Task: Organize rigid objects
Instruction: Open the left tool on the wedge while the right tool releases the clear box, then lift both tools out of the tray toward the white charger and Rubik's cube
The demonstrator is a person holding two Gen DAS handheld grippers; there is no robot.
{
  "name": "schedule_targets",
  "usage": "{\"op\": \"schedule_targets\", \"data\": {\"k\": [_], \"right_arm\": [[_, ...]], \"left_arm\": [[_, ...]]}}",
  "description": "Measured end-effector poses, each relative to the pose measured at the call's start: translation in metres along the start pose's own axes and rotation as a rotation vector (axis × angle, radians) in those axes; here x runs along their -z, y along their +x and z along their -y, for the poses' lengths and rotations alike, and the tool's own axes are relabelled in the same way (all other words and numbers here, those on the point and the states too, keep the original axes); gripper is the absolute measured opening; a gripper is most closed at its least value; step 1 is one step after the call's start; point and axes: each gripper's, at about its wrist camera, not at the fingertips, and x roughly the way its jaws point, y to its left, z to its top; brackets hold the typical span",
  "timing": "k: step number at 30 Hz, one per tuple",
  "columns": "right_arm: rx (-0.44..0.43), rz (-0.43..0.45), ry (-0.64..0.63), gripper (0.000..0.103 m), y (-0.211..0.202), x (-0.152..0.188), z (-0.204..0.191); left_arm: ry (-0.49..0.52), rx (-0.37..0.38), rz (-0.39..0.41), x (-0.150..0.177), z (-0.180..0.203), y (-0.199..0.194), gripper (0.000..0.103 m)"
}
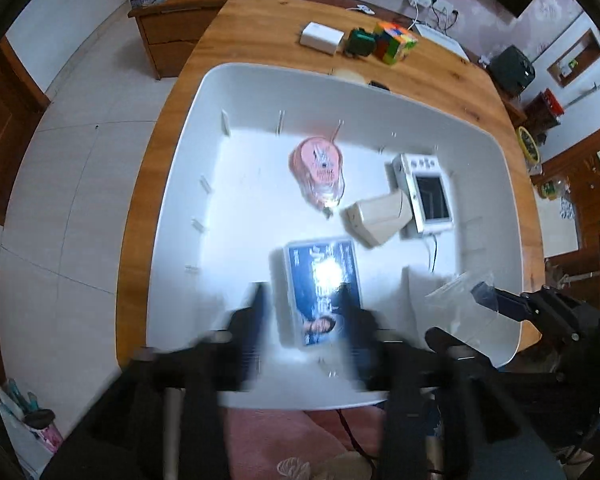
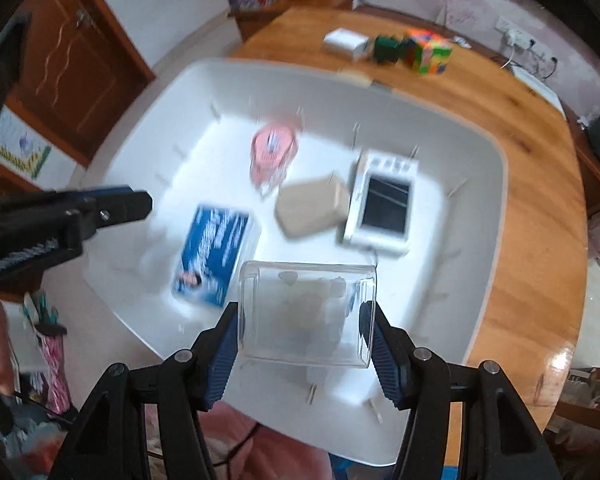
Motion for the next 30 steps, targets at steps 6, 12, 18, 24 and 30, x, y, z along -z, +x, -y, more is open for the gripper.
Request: {"op": "schedule_targets", "data": {"k": [6, 12, 18, 24, 30], "right_arm": [[-0.025, -0.015, 0.057, 0.068, 0.005, 0.004, -0.005], [-0.021, 0.022, 0.139, 0.069, -0.010, -0.003, -0.008], [0.005, 0.076, 0.225, 0.069, -0.029, -0.015, -0.011], [0.041, 0.115, 0.305, 0.069, -0.044, -0.025, -0.013], [0.076, 0.140, 0.387, 0.069, -0.050, -0.035, -0.012]], "left_arm": [[0.065, 0.020, 0.016, 0.003, -0.005, -0.014, 0.083], [0.120, 0.047, 0.040, -0.013, -0.018, -0.032, 0.083], [0.192, 0.082, 0.065, -0.034, -0.026, -0.046, 0.083], [0.248, 0.109, 0.063, -0.058, -0.035, -0.047, 0.083], [0.297, 0.145, 0.072, -0.088, -0.039, -0.045, 0.083]]}}
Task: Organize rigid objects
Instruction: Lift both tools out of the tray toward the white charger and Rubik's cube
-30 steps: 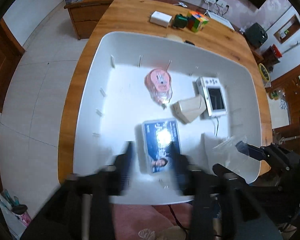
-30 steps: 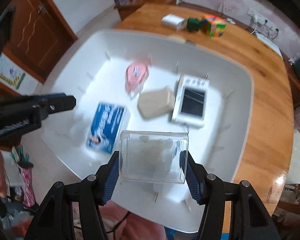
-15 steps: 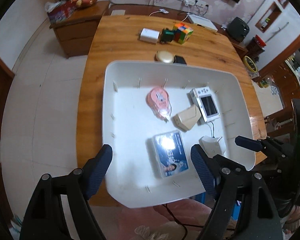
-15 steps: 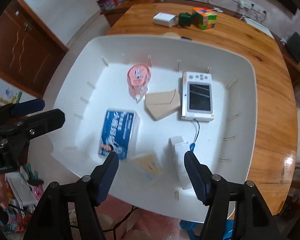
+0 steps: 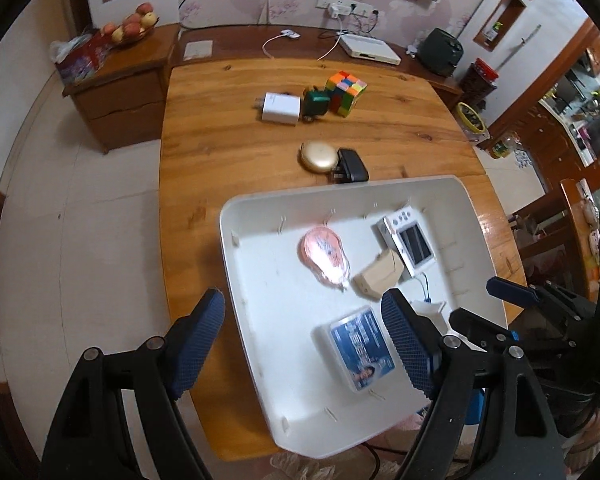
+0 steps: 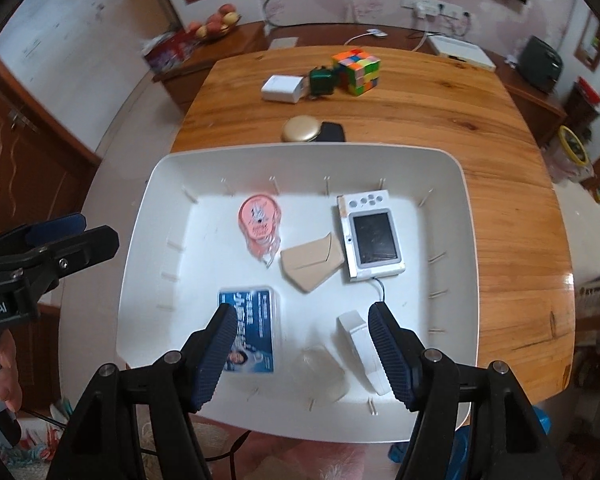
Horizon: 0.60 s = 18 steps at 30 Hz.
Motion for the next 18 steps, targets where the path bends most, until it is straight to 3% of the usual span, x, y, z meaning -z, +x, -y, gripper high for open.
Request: {"op": "schedule_targets", "data": {"k": [10, 18], "right_arm": [[0.065, 0.052, 0.087, 0.069, -0.032, -0.041, 0.009], [0.072, 0.121, 0.092, 0.069, -0.076, -0.120, 0.028]], "left_arm": [[0.069, 0.034, 0.034, -0.059, 0.005, -0.002, 0.083], [0.040, 0.024, 0.087, -0.114, 0.004, -0.009, 0.083]]}}
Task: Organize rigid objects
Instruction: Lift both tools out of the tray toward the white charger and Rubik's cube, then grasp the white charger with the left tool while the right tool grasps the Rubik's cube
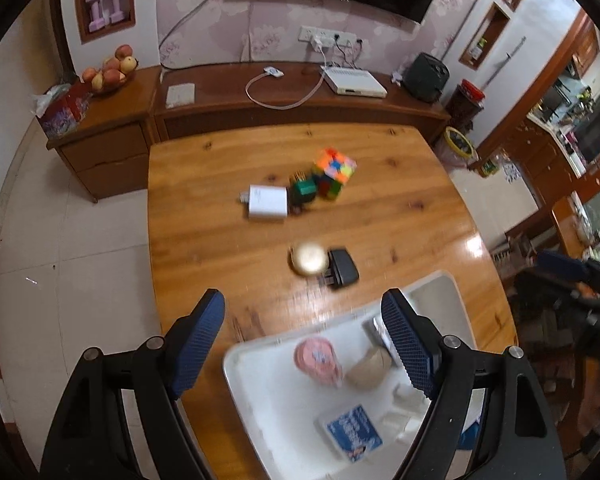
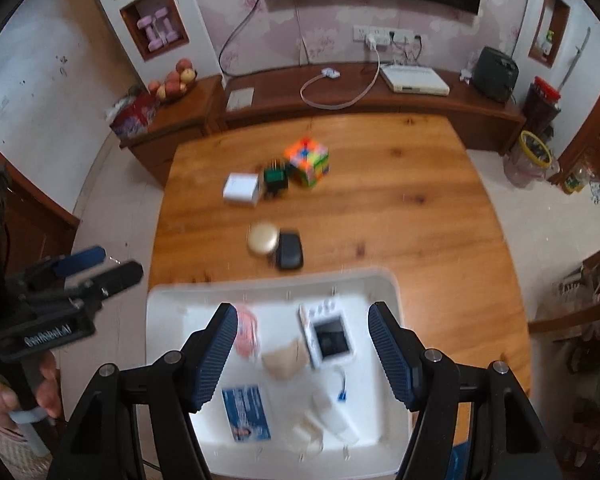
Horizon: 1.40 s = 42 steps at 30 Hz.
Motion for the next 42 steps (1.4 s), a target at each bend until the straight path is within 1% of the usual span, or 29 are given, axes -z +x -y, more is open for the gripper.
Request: {"op": "schedule_targets", "data": {"k": [2, 4, 6, 8, 12, 14, 15, 17, 18, 21, 24, 28, 33, 35, 37, 42], "right_arm": [[0.005, 0.011, -0.014, 0.070, -0.002, -0.024, 0.001], [0.007, 0.022, -0.016, 0.077, 0.000, -0.046, 0.003], [0.002, 0.028, -0.015, 0.078, 0.009, -0.074, 0.005], [0.001, 0.020, -0.013, 0.078, 0.023, -0.095, 0.007], [-0.007, -0.048, 0.023, 0.078, 0.073, -0.139, 0.016], [-0.017, -0.093, 0.048, 0.078, 0.105, -0.154, 0.020], [-0.016, -0.125, 0.063, 0.078, 0.127, -0.161, 0.022], [-0.010, -0.171, 0.093, 0.078, 0.161, -0.170, 0.026], [-0.007, -0.184, 0.103, 0.078, 0.172, -0.172, 0.026], [0.004, -0.257, 0.160, 0.078, 0.221, -0.178, 0.031], [0.000, -0.298, 0.222, 0.078, 0.255, -0.180, 0.036], [0.052, -0.299, 0.219, 0.078, 0.280, -0.188, 0.032], [0.067, -0.330, 0.206, 0.078, 0.305, -0.194, 0.020], [0.096, -0.341, 0.202, 0.078, 0.312, -0.195, 0.017], [0.130, -0.364, 0.197, 0.078, 0.322, -0.193, 0.015], [0.149, -0.434, 0.194, 0.078, 0.345, -0.187, 0.015]], "left_arm": [[-0.014, -0.007, 0.001, -0.017, -0.003, 0.006, 0.083], [-0.023, -0.011, -0.001, -0.029, -0.006, 0.016, 0.083], [-0.040, -0.019, -0.018, -0.040, -0.011, 0.031, 0.083], [-0.069, -0.007, -0.050, -0.053, -0.018, 0.055, 0.083], [-0.116, 0.004, -0.125, -0.069, -0.030, 0.106, 0.083], [-0.144, 0.002, -0.168, -0.075, -0.038, 0.135, 0.083], [-0.155, 0.004, -0.184, -0.077, -0.041, 0.148, 0.083], [-0.168, 0.009, -0.205, -0.080, -0.046, 0.165, 0.083], [-0.172, 0.013, -0.213, -0.081, -0.047, 0.174, 0.083], [-0.182, 0.008, -0.236, -0.082, -0.049, 0.199, 0.083], [-0.192, 0.005, -0.248, -0.083, -0.049, 0.214, 0.083], [-0.201, 0.001, -0.252, -0.083, -0.047, 0.228, 0.083], [-0.173, -0.028, -0.262, -0.081, -0.042, 0.240, 0.083], [-0.171, -0.034, -0.260, -0.081, -0.041, 0.244, 0.083], [-0.176, -0.039, -0.264, -0.081, -0.042, 0.247, 0.083], [-0.193, -0.036, -0.258, -0.081, -0.045, 0.251, 0.083]]}}
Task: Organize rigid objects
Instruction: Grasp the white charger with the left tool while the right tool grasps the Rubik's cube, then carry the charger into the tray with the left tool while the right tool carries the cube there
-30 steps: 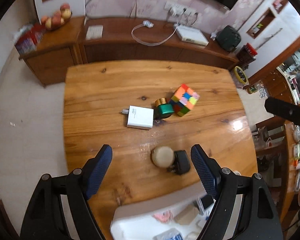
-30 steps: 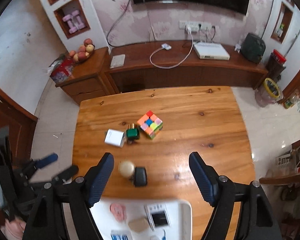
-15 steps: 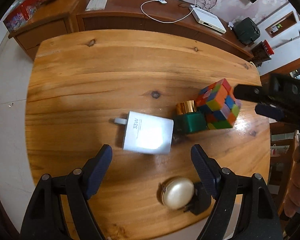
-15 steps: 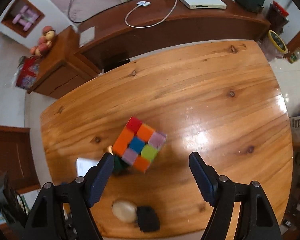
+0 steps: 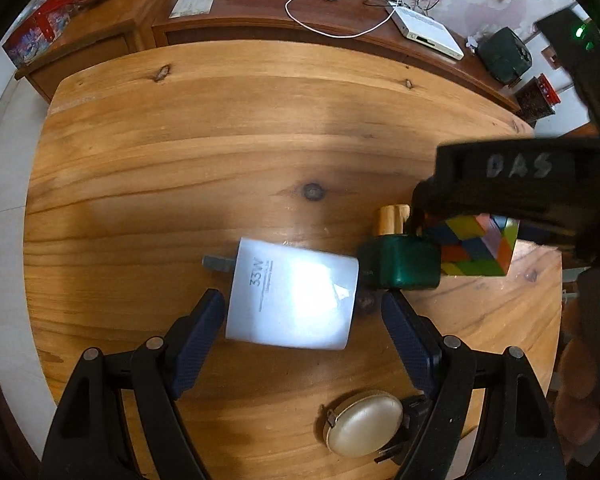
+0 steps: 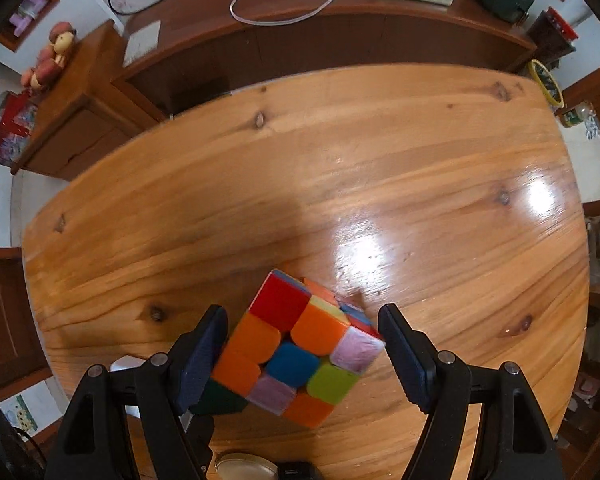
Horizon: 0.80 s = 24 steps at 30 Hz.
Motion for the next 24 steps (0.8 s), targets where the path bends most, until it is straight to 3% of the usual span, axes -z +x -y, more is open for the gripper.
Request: {"op": "schedule_targets", "data": {"k": [4, 7, 11, 18, 24], "right_arm": [[0.011, -0.009, 0.005, 0.067, 0.008, -0.001, 0.002], [0.056, 0.010, -0.036, 0.065, 0.008, 0.000, 0.001], [0.123, 0.042, -0.104, 0.064, 0.006, 0.004, 0.000], [0.306, 0.119, -0.253, 0.064, 0.005, 0.030, 0.012], [0.399, 0.147, -0.331, 0.064, 0.007, 0.065, 0.028]], "left_arm": [[-0.011, 0.009, 0.015, -0.003, 0.001, 0.000, 0.082], [-0.015, 0.000, 0.026, -0.003, 0.001, 0.001, 0.079], [-0.012, 0.006, 0.034, -0.005, -0.001, 0.000, 0.065], [-0.023, 0.062, 0.029, 0.003, -0.003, -0.004, 0.065], [-0.036, 0.123, -0.003, 0.019, -0.001, -0.006, 0.064]]}}
